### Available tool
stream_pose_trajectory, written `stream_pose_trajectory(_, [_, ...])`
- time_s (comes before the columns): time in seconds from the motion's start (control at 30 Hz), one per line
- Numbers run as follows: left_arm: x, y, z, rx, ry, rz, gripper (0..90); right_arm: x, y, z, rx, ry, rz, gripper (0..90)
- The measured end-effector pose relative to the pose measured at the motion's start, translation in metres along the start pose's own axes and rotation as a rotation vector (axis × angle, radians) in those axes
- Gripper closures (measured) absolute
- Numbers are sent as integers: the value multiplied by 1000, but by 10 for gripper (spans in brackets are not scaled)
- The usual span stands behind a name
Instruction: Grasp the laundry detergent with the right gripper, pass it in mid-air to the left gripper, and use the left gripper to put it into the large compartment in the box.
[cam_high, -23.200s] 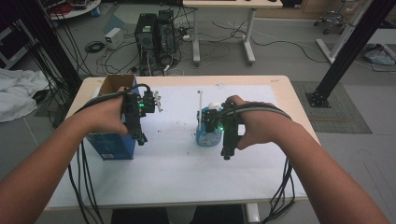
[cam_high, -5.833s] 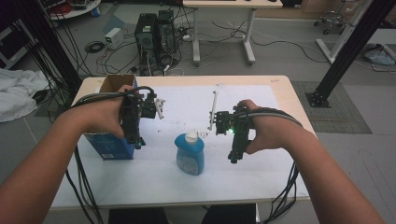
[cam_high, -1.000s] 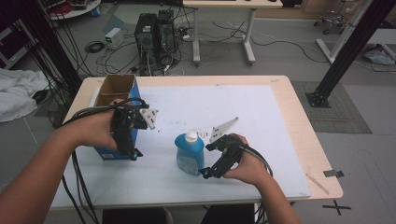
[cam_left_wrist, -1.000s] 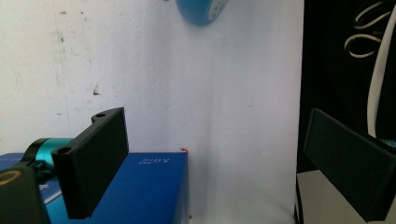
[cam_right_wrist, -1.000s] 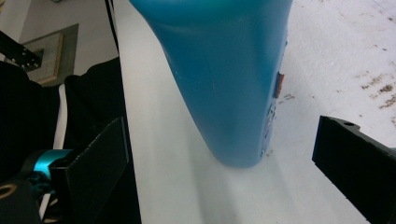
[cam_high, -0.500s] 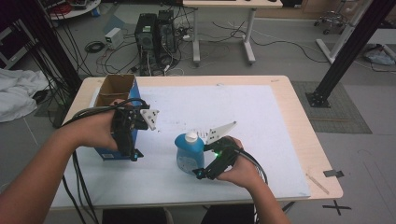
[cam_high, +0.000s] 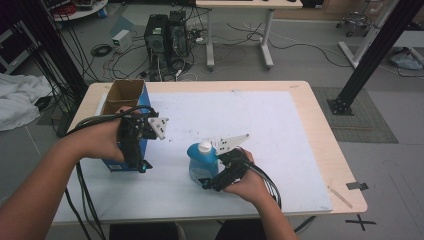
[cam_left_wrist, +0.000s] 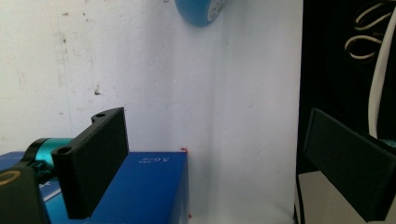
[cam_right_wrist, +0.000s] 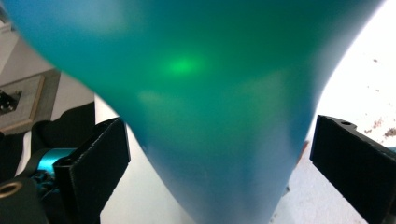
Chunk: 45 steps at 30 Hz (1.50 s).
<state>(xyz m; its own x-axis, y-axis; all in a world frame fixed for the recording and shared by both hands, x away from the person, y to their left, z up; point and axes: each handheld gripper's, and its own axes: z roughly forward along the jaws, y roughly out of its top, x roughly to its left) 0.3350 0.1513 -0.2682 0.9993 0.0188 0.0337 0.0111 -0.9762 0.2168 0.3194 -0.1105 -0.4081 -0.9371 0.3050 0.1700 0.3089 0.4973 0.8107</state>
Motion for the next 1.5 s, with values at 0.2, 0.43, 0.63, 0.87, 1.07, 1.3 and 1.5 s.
stream_pose_trajectory(0.2, [0, -3, 0, -4, 2, -7, 67, -1, -2, 3, -29, -17, -5, 88])
stream_pose_trajectory(0.43, [0, -6, 1, -3, 5, -10, 67, 0, -3, 6, -59, -31, -7, 124])
stream_pose_trajectory(0.63, [-1, -9, 2, -3, 5, -18, 67, 0, -3, 10, -68, -41, -12, 126])
stream_pose_trajectory(0.87, [0, -9, 3, -4, 5, -16, 67, 1, -7, 12, -95, -65, -11, 188])
stream_pose_trajectory(1.07, [0, -8, 4, -5, 5, -17, 67, 0, -10, 12, -101, -85, -11, 236])
stream_pose_trajectory(1.3, [1, -8, 5, -3, 3, -20, 67, -1, -12, 13, -107, -84, 0, 255])
stream_pose_trajectory(1.5, [2, -6, 6, 0, 2, -15, 68, 0, -13, 13, -118, -84, -1, 293])
